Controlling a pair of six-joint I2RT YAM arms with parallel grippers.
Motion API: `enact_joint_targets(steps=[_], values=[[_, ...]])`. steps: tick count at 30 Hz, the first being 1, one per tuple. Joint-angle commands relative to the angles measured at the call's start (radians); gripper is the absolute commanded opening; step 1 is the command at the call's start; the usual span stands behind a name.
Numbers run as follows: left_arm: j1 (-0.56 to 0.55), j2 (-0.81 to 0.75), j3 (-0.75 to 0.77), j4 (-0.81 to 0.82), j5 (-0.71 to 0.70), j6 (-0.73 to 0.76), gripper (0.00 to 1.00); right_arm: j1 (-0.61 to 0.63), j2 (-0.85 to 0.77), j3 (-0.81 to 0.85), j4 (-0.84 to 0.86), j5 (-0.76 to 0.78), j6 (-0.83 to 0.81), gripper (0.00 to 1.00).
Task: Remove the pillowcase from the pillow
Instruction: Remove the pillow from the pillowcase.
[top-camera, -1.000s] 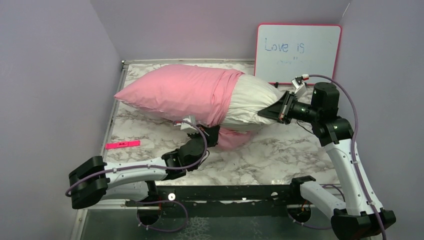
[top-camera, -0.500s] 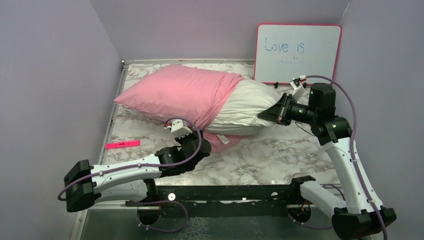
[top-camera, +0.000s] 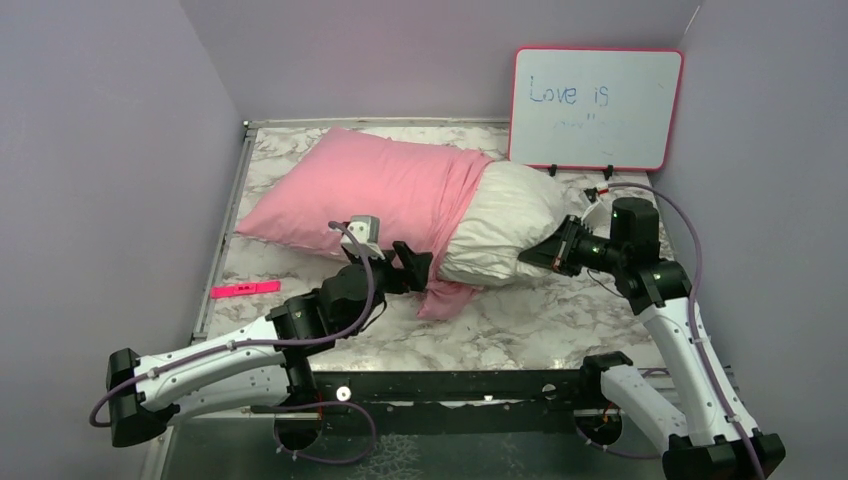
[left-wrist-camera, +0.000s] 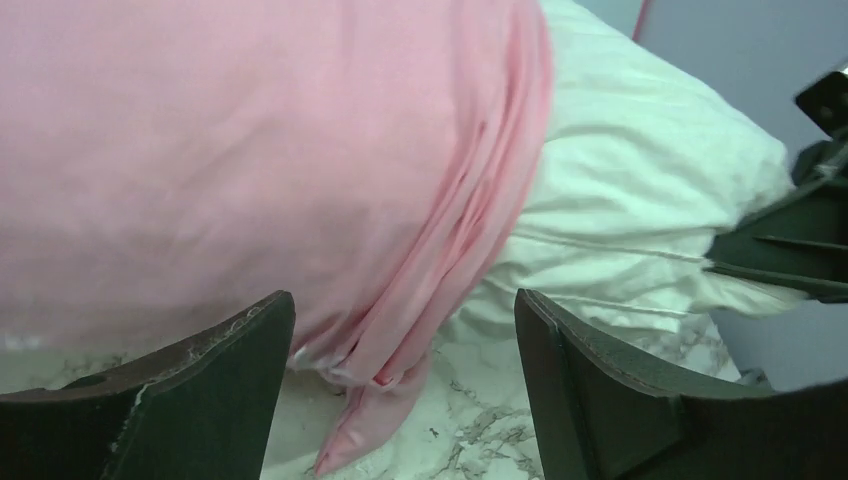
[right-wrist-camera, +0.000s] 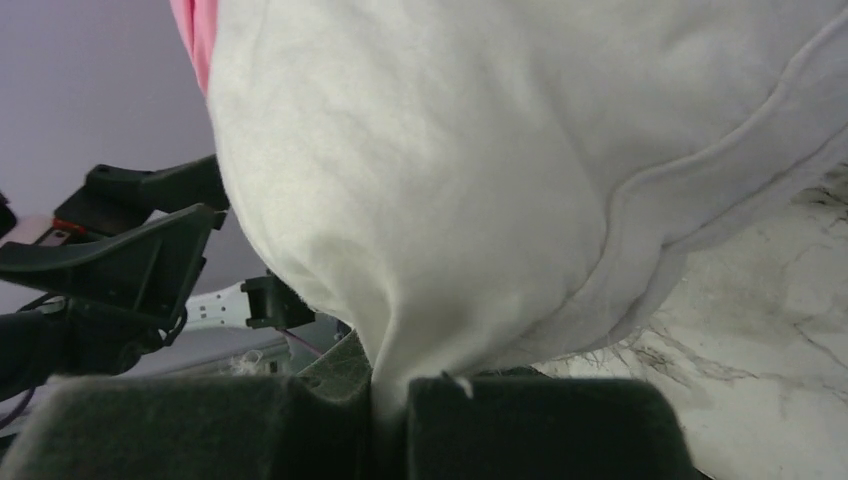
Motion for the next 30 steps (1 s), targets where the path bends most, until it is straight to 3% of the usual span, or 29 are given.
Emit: enact_joint_targets(steps=[1,7,11,13,15,22,26,30], values=[[0.003,0.082,0.091,0.059,0.183,0.185,0.85,-0.005,-0.035,-0.045,0.09,-0.023,0.002,0.01],[0.048,0.316,0.244,-0.089,0.232,0.197,0.87,-0.006,-0.059,-0.087,0.077,-0.024,0.004,0.01],[0.078,0.397,0.299,-0.191,0.129,0.134,0.76,-0.006,-0.07,-0.103,0.07,-0.007,0.014,0.01],[0.08,0.382,0.297,-0.192,0.087,0.122,0.67,-0.006,-0.074,-0.099,0.059,0.008,0.011,0.01],[0.081,0.344,0.269,-0.139,0.094,0.157,0.5,-0.006,-0.075,-0.096,0.047,0.024,0.001,0.01],[0.2,0.259,0.191,-0.114,0.255,0.193,0.0,-0.006,-0.059,-0.106,0.047,0.039,-0.012,0.01],[0.239,0.232,0.177,-0.157,0.221,0.216,0.0,-0.006,-0.044,-0.085,0.02,0.111,-0.065,0.01],[0.301,0.184,0.198,-0.313,0.071,0.179,0.0,-0.007,-0.017,-0.062,-0.054,0.264,-0.107,0.01]])
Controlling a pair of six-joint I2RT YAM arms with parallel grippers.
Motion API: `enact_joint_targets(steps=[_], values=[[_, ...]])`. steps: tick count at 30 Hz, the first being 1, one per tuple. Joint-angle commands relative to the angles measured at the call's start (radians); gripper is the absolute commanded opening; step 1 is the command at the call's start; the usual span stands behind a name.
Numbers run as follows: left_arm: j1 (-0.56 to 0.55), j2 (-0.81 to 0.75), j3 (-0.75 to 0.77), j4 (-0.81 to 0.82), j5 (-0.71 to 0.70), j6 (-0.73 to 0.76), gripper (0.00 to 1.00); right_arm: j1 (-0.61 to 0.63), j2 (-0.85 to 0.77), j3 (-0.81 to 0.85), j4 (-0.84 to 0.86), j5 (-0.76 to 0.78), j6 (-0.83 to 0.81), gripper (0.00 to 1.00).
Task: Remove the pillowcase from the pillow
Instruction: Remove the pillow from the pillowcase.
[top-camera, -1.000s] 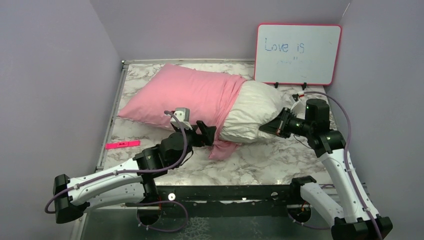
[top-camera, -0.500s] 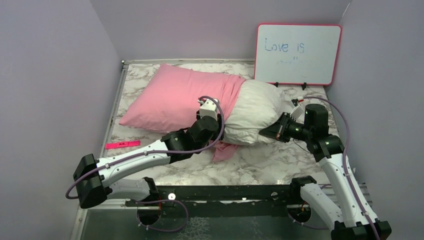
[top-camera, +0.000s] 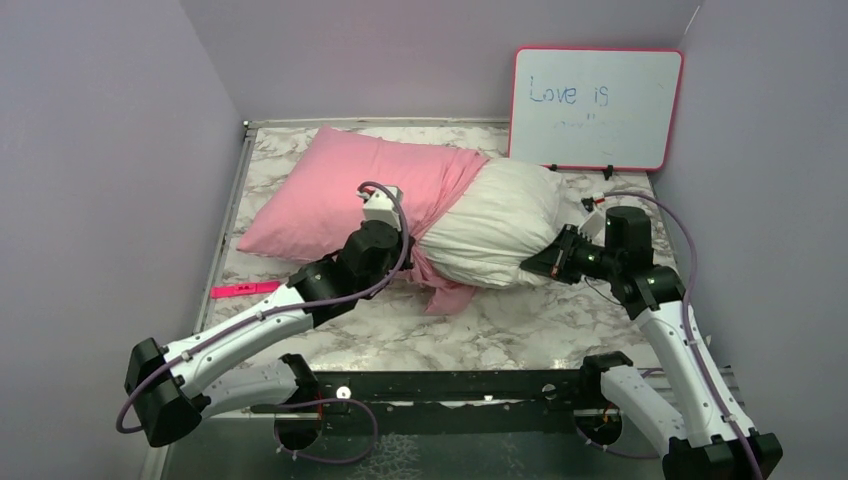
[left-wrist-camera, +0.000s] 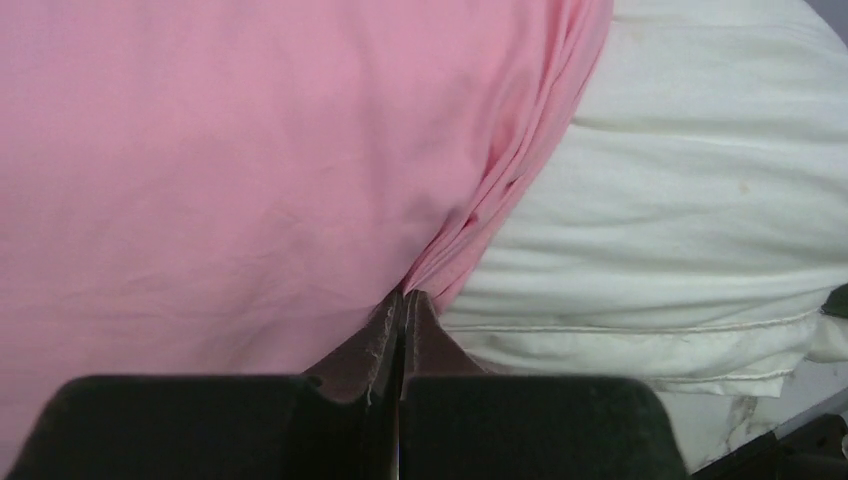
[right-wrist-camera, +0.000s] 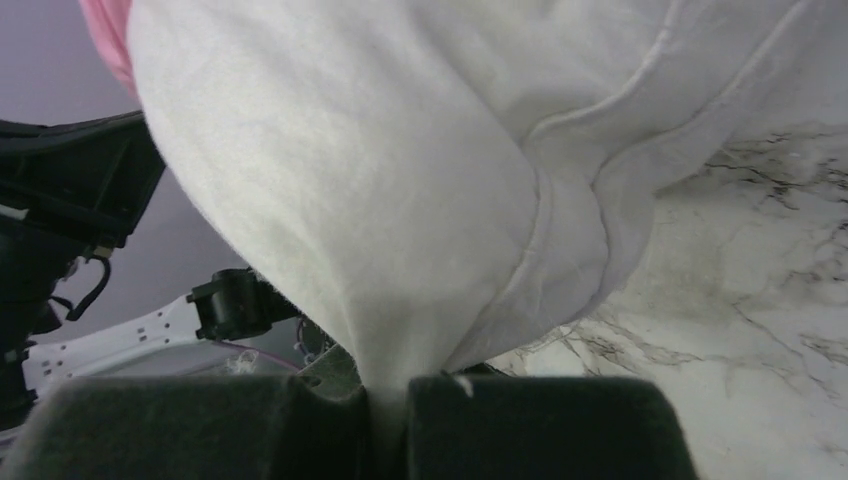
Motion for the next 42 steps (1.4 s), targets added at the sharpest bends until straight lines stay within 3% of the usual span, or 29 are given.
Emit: enact_joint_targets(steps=[1,5,8,12,13,15,17,19,23,28,33,38,40,42], values=[[0.095,-0.082,0.01,-0.248,-0.221,0.006,0.0,-0.008,0.02,0.044,-0.063,0.235,-0.07,0.01],[0.157,-0.197,-0.013,-0.327,-0.276,-0.009,0.0,-0.009,0.003,0.052,-0.066,0.313,-0.047,0.01],[0.181,-0.263,-0.053,-0.325,-0.243,-0.015,0.0,-0.01,-0.005,0.066,-0.082,0.395,-0.039,0.01],[0.183,-0.285,-0.108,-0.16,0.03,0.05,0.0,-0.009,-0.006,0.095,-0.098,0.434,-0.09,0.01],[0.182,-0.281,-0.121,-0.1,0.124,0.051,0.08,-0.01,-0.007,0.097,-0.096,0.419,-0.101,0.01],[0.183,-0.258,-0.15,0.057,0.292,0.037,0.42,-0.01,-0.011,0.088,-0.088,0.366,-0.109,0.01],[0.182,-0.211,-0.159,0.175,0.464,0.019,0.59,-0.009,-0.014,0.069,-0.069,0.314,-0.113,0.01],[0.182,-0.153,-0.146,0.224,0.56,0.005,0.67,-0.01,-0.015,0.059,-0.061,0.29,-0.109,0.01],[0.171,-0.071,-0.14,0.32,0.668,-0.025,0.72,-0.01,-0.017,0.052,-0.052,0.279,-0.105,0.0],[0.117,0.001,-0.132,0.369,0.633,-0.06,0.72,-0.009,-0.003,0.042,-0.033,0.244,-0.096,0.01],[-0.011,0.095,-0.055,0.269,0.355,-0.054,0.69,-0.01,-0.001,0.032,-0.019,0.223,-0.089,0.01],[-0.095,0.277,0.093,0.072,0.039,-0.046,0.51,-0.009,0.002,0.028,-0.004,0.203,-0.082,0.01],[-0.109,0.335,0.142,-0.004,-0.059,-0.056,0.31,-0.008,0.001,0.037,-0.018,0.218,-0.085,0.01],[-0.118,0.354,0.159,-0.049,-0.132,-0.078,0.2,-0.01,0.002,0.052,-0.044,0.271,-0.094,0.01]])
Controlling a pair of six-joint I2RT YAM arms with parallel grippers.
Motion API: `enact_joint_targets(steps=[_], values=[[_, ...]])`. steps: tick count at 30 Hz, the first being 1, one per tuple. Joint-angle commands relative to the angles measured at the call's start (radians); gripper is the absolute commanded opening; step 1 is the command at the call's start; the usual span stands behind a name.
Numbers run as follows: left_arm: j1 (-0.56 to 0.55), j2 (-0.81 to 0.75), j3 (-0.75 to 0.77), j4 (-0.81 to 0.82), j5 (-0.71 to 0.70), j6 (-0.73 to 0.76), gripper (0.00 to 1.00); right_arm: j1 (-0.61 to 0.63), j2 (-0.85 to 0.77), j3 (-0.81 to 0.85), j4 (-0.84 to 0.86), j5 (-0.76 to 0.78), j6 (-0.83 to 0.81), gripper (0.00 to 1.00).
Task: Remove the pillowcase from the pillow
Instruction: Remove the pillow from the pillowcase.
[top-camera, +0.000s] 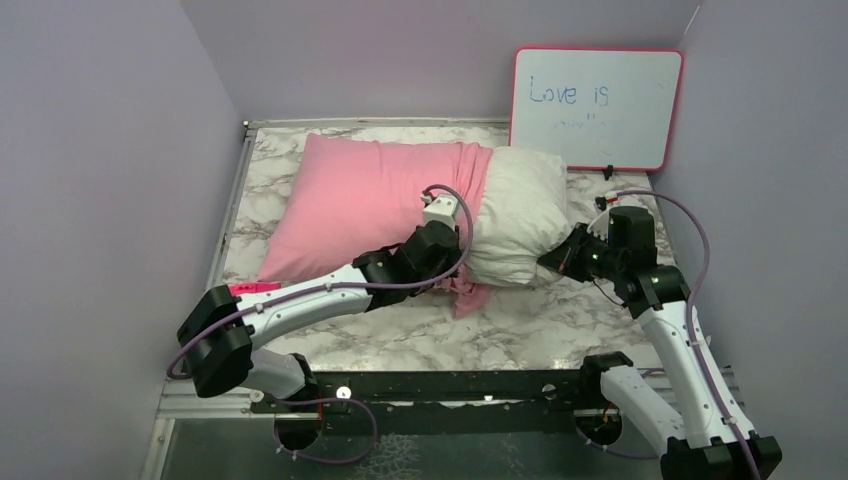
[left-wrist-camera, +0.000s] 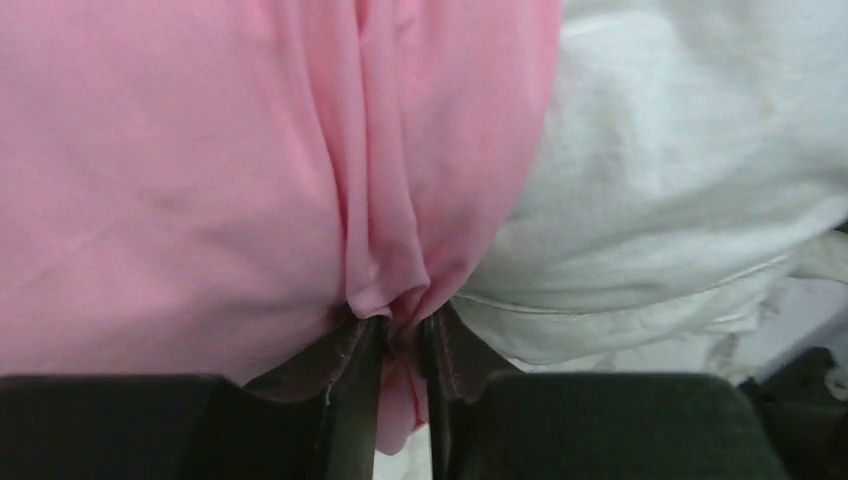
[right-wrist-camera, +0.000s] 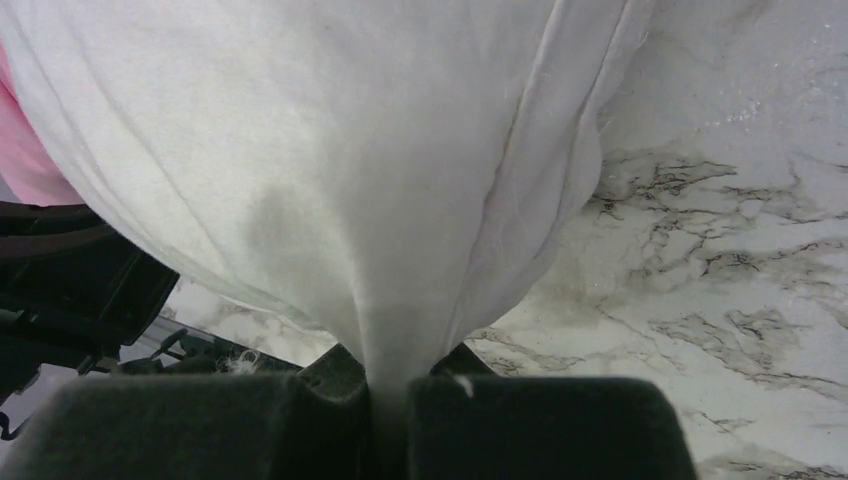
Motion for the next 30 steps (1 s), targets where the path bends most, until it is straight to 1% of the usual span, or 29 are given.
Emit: enact_joint_targets(steps=[1,3,4,7,10,13,16,18,19,21,22,23,24,25,26,28,30], values=[[-0.03,0.06,0.059,-0.174,-0.302,-0.042,0.13,-0.002,-0.01,0.032,0.019,0.06,-0.021,0.01],[-0.032,0.028,0.039,-0.21,-0.373,-0.072,0.02,-0.002,-0.012,0.038,-0.001,0.136,-0.03,0.01],[-0.032,0.011,0.021,-0.232,-0.408,-0.089,0.0,-0.002,-0.012,0.042,-0.013,0.172,-0.031,0.01],[-0.023,-0.036,-0.012,-0.316,-0.53,-0.121,0.0,-0.002,-0.016,0.042,-0.031,0.231,-0.028,0.01],[0.026,-0.08,-0.026,-0.433,-0.605,-0.163,0.0,-0.002,-0.026,0.032,-0.038,0.26,-0.01,0.01],[0.1,-0.143,-0.056,-0.509,-0.628,-0.192,0.0,-0.002,-0.026,0.024,-0.042,0.284,0.008,0.01],[0.174,-0.21,-0.104,-0.525,-0.606,-0.182,0.0,-0.002,-0.025,0.02,-0.031,0.275,0.014,0.0],[0.191,-0.243,-0.129,-0.512,-0.575,-0.175,0.0,-0.002,-0.022,0.015,-0.011,0.235,0.007,0.01],[0.192,-0.258,-0.145,-0.473,-0.534,-0.138,0.0,-0.002,-0.021,0.011,0.006,0.198,-0.006,0.01],[0.191,-0.284,-0.19,-0.319,-0.378,-0.014,0.0,-0.002,-0.017,0.004,0.049,0.079,-0.043,0.0],[0.191,-0.293,-0.215,-0.245,-0.288,0.017,0.0,-0.001,-0.014,0.006,0.064,0.025,-0.06,0.01],[0.191,-0.3,-0.238,-0.165,-0.165,0.034,0.0,-0.002,-0.011,0.013,0.065,-0.02,-0.066,0.03],[0.191,-0.302,-0.262,-0.093,-0.081,0.042,0.0,-0.002,-0.009,0.026,0.06,-0.032,-0.071,0.04],[0.191,-0.302,-0.281,-0.016,-0.014,0.04,0.0,-0.002,-0.004,0.05,0.037,-0.039,-0.077,0.08],[0.191,-0.298,-0.294,0.026,0.036,0.027,0.0,-0.002,-0.003,0.077,0.009,-0.025,-0.079,0.15],[0.191,-0.283,-0.312,0.055,0.083,-0.015,0.0,-0.002,0.001,0.145,-0.05,0.043,-0.094,0.35],[0.19,-0.259,-0.321,0.043,0.096,-0.041,0.0,-0.002,0.007,0.233,-0.114,0.154,-0.105,0.62]])
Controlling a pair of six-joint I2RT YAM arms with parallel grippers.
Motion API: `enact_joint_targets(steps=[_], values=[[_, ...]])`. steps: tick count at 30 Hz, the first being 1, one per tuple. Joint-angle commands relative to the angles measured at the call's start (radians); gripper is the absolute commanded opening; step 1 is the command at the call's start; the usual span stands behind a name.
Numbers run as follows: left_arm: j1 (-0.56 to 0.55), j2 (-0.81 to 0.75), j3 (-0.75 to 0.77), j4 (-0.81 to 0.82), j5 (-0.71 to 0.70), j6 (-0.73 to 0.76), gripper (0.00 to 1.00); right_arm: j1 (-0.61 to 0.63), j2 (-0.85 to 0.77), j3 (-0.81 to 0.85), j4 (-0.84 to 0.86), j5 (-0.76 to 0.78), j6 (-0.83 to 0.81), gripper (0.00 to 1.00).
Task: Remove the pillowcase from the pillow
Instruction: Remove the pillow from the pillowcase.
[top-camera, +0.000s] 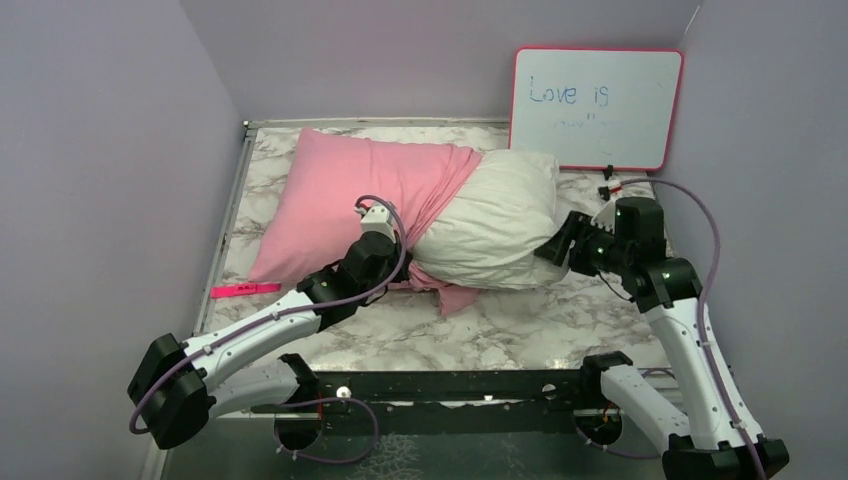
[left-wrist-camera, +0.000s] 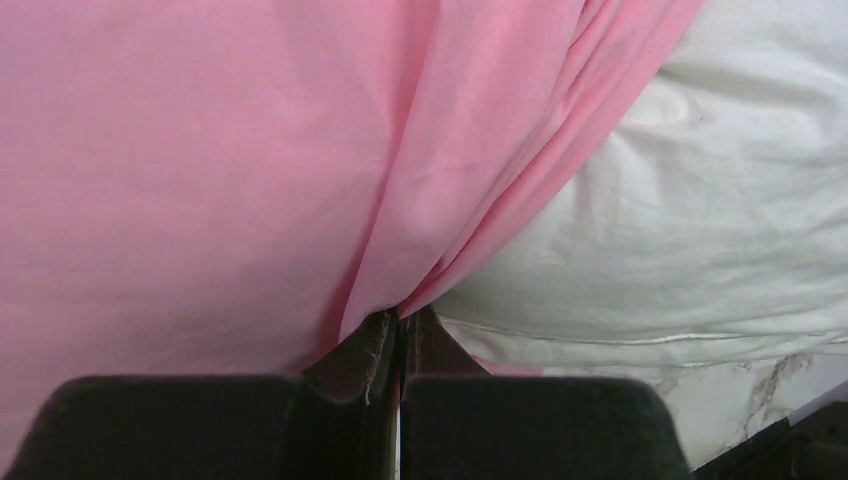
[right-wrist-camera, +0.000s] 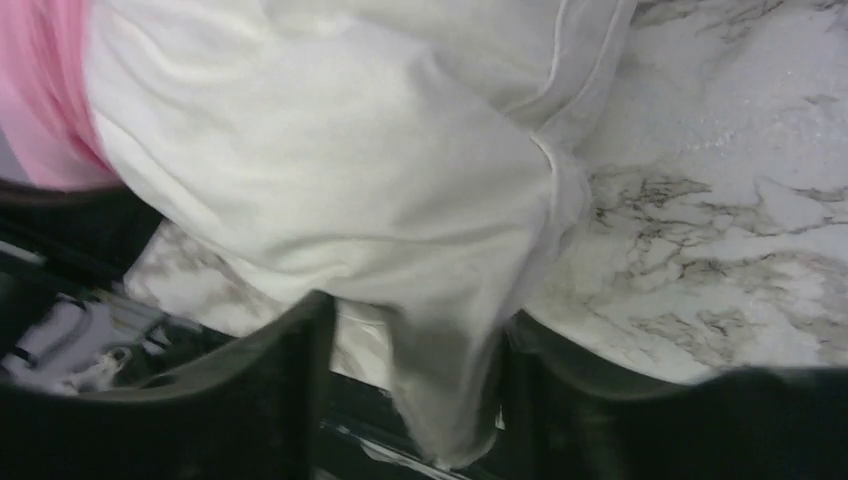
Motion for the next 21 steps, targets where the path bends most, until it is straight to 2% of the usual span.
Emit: enact_joint_targets(steps=[1,3,5,10,14,16,19,21], values=[[0.01,0.045,-0.042,0.028,0.141,-0.006,0.0,-0.013,0.001,0.213,-0.092,0.234,-0.059,0.74],[0.01,0.054,-0.043,-0.015,0.136,-0.016,0.0,-0.014,0.026,0.308,-0.148,0.333,-0.072,0.81],[0.01,0.053,-0.049,-0.046,0.133,-0.016,0.0,-0.013,0.046,0.386,-0.156,0.35,-0.087,0.88],[0.009,0.024,-0.084,-0.082,0.161,-0.019,0.0,-0.012,0.166,0.436,-0.014,0.047,-0.085,0.88],[0.003,-0.01,-0.126,-0.097,0.183,-0.059,0.0,-0.012,0.373,0.425,0.084,-0.193,-0.05,0.81],[0.001,-0.027,-0.141,-0.11,0.181,-0.077,0.0,-0.002,0.475,0.426,0.146,-0.259,-0.054,0.78],[-0.003,-0.046,-0.146,-0.124,0.173,-0.085,0.0,0.039,0.642,0.467,0.156,-0.213,-0.108,0.72],[-0.003,-0.059,-0.115,-0.137,0.166,-0.076,0.03,0.086,0.749,0.5,0.097,-0.13,-0.16,0.59]])
